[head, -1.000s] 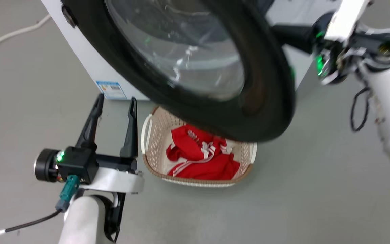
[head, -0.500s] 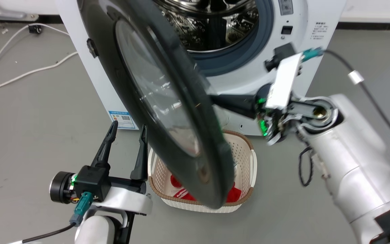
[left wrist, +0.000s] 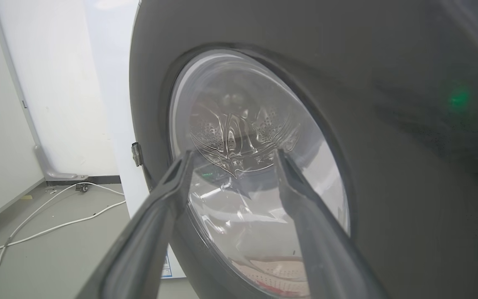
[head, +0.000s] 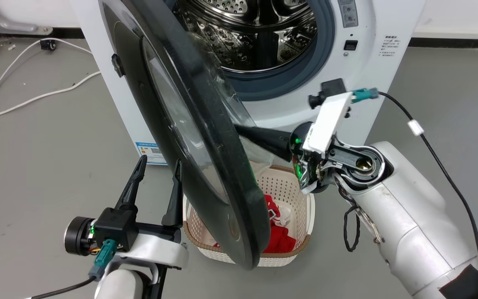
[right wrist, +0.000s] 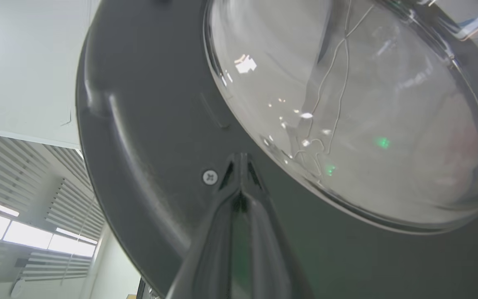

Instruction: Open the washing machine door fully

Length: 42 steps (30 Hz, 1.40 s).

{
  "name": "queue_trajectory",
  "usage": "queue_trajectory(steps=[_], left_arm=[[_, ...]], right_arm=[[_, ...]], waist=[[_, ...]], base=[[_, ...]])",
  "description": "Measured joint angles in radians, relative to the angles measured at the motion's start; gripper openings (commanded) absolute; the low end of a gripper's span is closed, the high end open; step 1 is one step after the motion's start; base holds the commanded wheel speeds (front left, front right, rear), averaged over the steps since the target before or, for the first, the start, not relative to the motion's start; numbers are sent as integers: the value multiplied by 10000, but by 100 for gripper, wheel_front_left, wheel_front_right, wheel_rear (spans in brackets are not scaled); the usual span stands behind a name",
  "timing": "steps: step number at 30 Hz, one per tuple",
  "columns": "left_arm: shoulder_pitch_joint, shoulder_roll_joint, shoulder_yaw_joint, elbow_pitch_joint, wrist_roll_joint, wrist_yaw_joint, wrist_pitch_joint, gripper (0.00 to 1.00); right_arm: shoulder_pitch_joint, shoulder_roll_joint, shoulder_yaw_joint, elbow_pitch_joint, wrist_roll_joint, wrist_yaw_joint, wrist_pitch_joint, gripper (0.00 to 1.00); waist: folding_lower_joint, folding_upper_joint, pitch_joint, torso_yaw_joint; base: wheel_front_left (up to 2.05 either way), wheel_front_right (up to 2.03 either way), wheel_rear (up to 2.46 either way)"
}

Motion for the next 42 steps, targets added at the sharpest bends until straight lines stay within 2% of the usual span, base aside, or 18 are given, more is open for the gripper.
queue_trajectory(steps=[8,10,11,12,19,23,26,28,29,30,33,35,37,40,42], left_arm=[[208,-2,117,33,-2,61,0,100],[296,-2,157,52,0,67,0,100],[334,-2,178,65,2,69,0,100],[368,0,201,69,6,69,0,100],[641,0,267,121,92,65,0,100],[745,-2,355,174,107,54,0,100],[787,-2,435,199,115,52,0,100],[796,-2,483,203,119,52,0,100],[797,0,512,199,119,52,0,100],[801,0,527,197,119,52,0,100],[815,-6,545,174,119,52,0,100],[817,-6,562,159,119,54,0,100],[817,-2,579,157,119,54,0,100],[816,-6,594,155,119,54,0,100],[812,-4,614,157,119,56,0,100]], right_arm=[[752,-2,-1394,-324,500,0,-3150,0],[1188,-81,-1795,-646,692,0,-3666,44],[1434,-159,-1994,-834,696,0,-4004,87],[1696,-274,-2146,-1055,692,0,-4270,100],[4091,-702,-3104,-3022,439,0,-6514,100],[5433,-947,-3427,-3944,-211,0,-7958,100],[6248,-1262,-3524,-4253,-1248,0,-8750,100],[6654,-1484,-3576,-4261,-2602,0,-8930,100],[6788,-1645,-3689,-4205,-3685,0,-8957,100],[6893,-1605,-4299,-4219,-4792,0,-8968,100],[7284,-826,-5942,-4926,-7643,0,-8991,100],[7650,-240,-6554,-5576,-9283,0,-8989,100],[7887,-104,-6968,-6272,-10955,0,-8991,100],[8147,-40,-7189,-7248,-12784,0,-8991,100],[8314,-6,-7083,-7678,-13371,2,-8991,100]], waist=[[0,0,-287,-151],[0,0,-382,-175],[0,0,-436,-185],[0,0,-488,-198],[-1,0,-793,-313],[0,0,-903,-396],[0,0,-940,-432],[0,0,-931,-450],[0,0,-924,-457],[0,0,-913,-466],[0,0,-908,-464],[0,0,-897,-453],[0,0,-884,-448],[0,0,-855,-450],[0,0,-838,-456]], base=[[0,0,0],[0,0,0],[0,0,0],[0,0,0],[0,0,0],[0,0,0],[0,0,0],[0,0,0],[0,0,0],[0,0,0],[0,0,0],[0,0,0],[0,0,0],[0,0,0],[0,0,0]])
